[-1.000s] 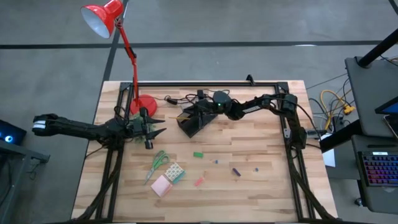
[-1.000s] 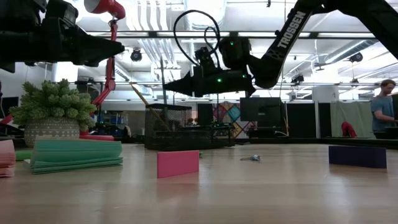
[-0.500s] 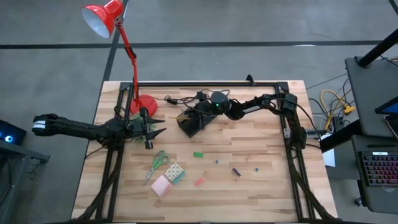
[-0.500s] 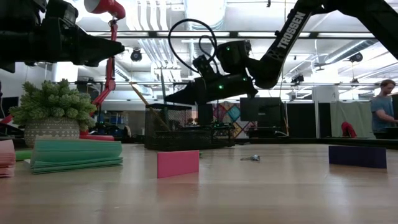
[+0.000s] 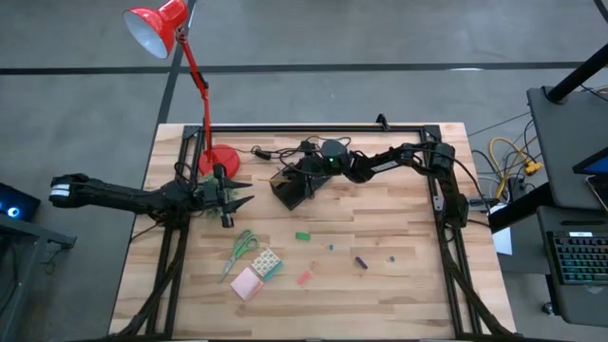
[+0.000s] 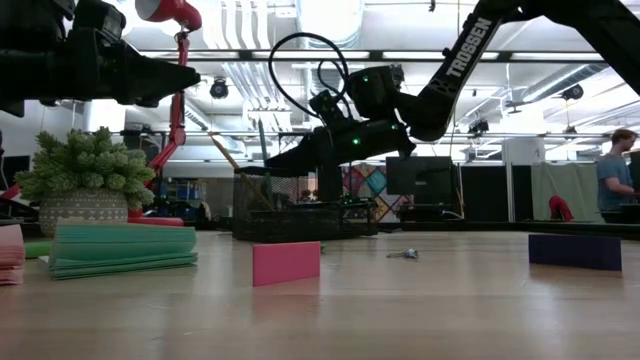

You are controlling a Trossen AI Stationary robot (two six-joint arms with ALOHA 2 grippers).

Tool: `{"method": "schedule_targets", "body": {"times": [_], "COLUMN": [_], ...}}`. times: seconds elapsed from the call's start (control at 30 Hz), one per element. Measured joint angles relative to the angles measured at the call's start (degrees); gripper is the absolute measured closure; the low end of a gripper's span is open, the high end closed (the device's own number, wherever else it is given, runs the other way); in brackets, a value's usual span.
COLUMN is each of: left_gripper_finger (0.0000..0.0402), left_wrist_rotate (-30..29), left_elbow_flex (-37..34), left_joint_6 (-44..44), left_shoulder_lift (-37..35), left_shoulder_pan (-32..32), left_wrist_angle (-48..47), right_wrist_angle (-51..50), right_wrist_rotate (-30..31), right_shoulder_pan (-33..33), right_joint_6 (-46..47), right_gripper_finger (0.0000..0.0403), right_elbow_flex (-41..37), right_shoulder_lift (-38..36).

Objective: Pick and place office supplies into organizer
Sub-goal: Put the light blue pencil into the black desk organizer, then put the left blue binder clip into the black desk organizer

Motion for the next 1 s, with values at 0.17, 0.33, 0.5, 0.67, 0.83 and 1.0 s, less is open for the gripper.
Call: {"method": "schedule_targets", "body": {"times": [0.17, 0.33, 0.5, 0.67, 0.83, 1.0], "left_gripper_finger": [0.0259, 0.0259, 0.0259, 0.0259, 0.0259, 0.0259], "left_wrist_rotate": [0.0, 0.0, 0.0, 0.0, 0.0, 0.0], "left_elbow_flex": [0.0, 0.0, 0.0, 0.0, 0.0, 0.0], "left_joint_6": [0.0, 0.0, 0.0, 0.0, 0.0, 0.0], "left_shoulder_lift": [0.0, 0.0, 0.0, 0.0, 0.0, 0.0], "left_shoulder_pan": [0.0, 0.0, 0.0, 0.0, 0.0, 0.0], "left_wrist_angle": [0.0, 0.0, 0.0, 0.0, 0.0, 0.0], "right_wrist_angle": [-0.1, -0.1, -0.1, -0.2, -0.1, -0.1], "right_wrist_rotate": [0.0, 0.1, 0.1, 0.1, 0.1, 0.2], "right_shoulder_pan": [0.0, 0.0, 0.0, 0.0, 0.0, 0.0], "right_joint_6": [0.0, 0.0, 0.0, 0.4, 0.5, 0.4], "right_gripper_finger": [0.0392, 0.0392, 0.0392, 0.0392, 0.0392, 0.038], "right_elbow_flex": [0.0, 0.0, 0.0, 0.0, 0.0, -0.1], "right_shoulder_lift": [0.0, 0.0, 0.0, 0.0, 0.0, -0.5]}}
